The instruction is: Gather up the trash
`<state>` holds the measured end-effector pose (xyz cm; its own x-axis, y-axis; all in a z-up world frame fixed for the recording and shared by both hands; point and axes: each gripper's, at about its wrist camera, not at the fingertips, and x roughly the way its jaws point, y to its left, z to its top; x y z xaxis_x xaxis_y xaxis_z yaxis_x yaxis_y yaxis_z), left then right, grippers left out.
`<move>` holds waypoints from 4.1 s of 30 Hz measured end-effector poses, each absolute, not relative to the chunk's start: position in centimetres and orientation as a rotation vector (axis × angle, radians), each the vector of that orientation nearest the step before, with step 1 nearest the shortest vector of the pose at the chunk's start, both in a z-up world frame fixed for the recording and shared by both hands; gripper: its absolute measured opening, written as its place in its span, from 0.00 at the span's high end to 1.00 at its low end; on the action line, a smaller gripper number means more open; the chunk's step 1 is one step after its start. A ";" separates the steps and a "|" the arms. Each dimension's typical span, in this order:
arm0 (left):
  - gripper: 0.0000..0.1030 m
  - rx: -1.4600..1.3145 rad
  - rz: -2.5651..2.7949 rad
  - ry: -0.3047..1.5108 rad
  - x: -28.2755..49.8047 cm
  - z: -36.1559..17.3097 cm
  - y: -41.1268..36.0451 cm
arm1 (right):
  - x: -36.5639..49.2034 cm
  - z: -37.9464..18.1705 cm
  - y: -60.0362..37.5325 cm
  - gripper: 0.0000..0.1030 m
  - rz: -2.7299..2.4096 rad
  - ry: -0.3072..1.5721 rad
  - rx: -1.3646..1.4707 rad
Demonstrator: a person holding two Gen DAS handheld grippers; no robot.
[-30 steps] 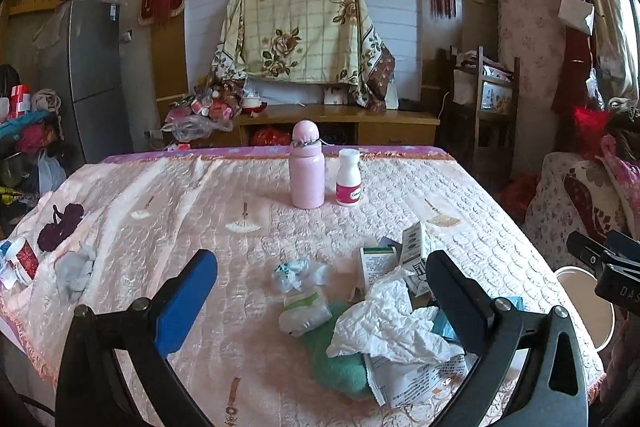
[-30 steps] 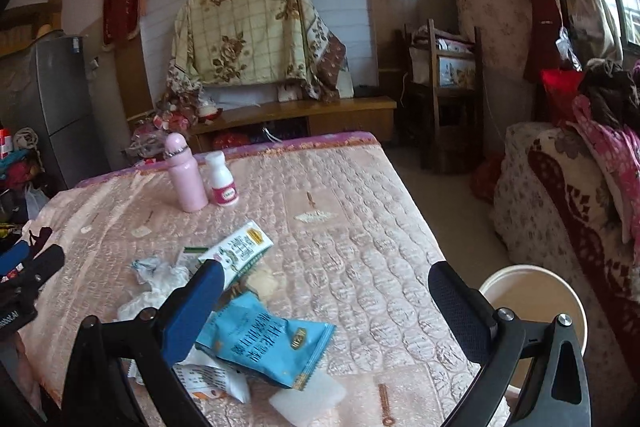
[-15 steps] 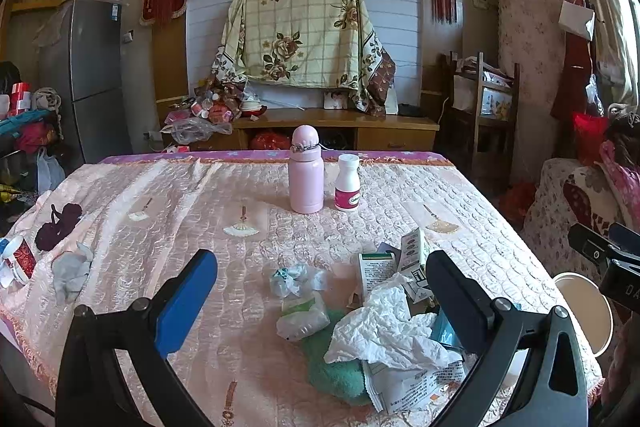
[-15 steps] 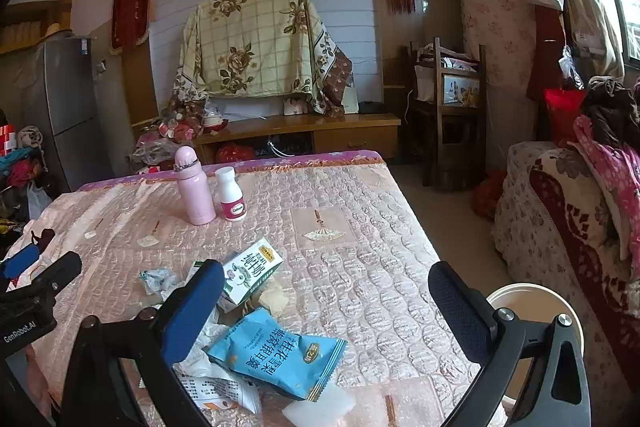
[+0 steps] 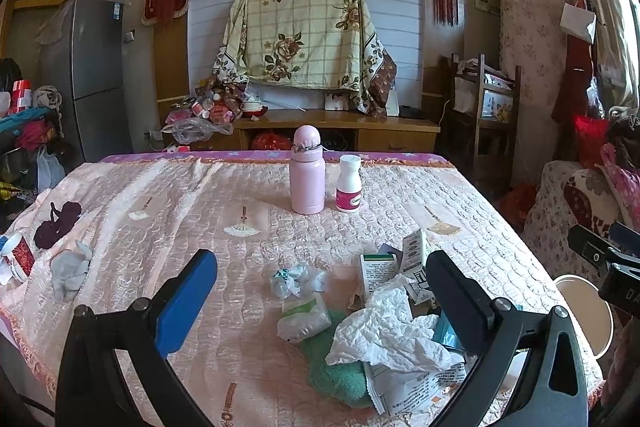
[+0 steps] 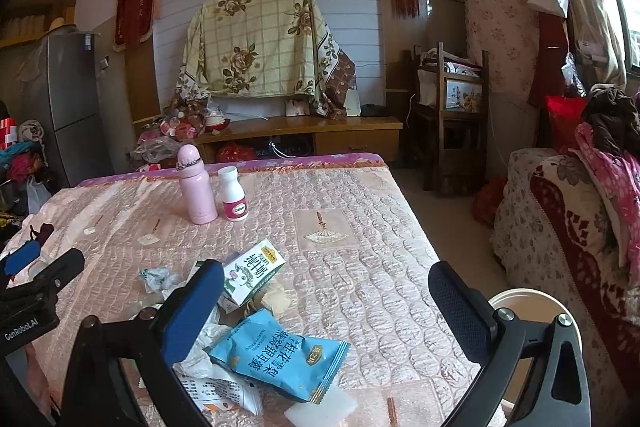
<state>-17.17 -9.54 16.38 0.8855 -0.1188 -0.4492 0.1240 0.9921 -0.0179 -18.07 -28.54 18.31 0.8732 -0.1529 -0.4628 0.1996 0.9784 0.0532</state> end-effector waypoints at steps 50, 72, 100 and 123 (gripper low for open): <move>0.00 0.007 -0.115 0.471 -17.1 15.5 -9.4 | -18.0 17.6 -28.2 0.00 -0.183 0.492 0.085; 0.00 0.002 -0.107 0.490 -16.7 14.9 -9.1 | -17.7 17.1 -28.1 0.00 -0.182 0.520 0.083; 0.00 0.014 -0.223 0.640 -15.6 13.0 -5.0 | -16.1 13.9 -29.9 0.00 -0.131 0.691 0.044; 0.83 0.130 -0.431 0.964 -8.9 6.6 -14.1 | -7.0 10.4 -32.1 0.00 0.091 0.881 0.242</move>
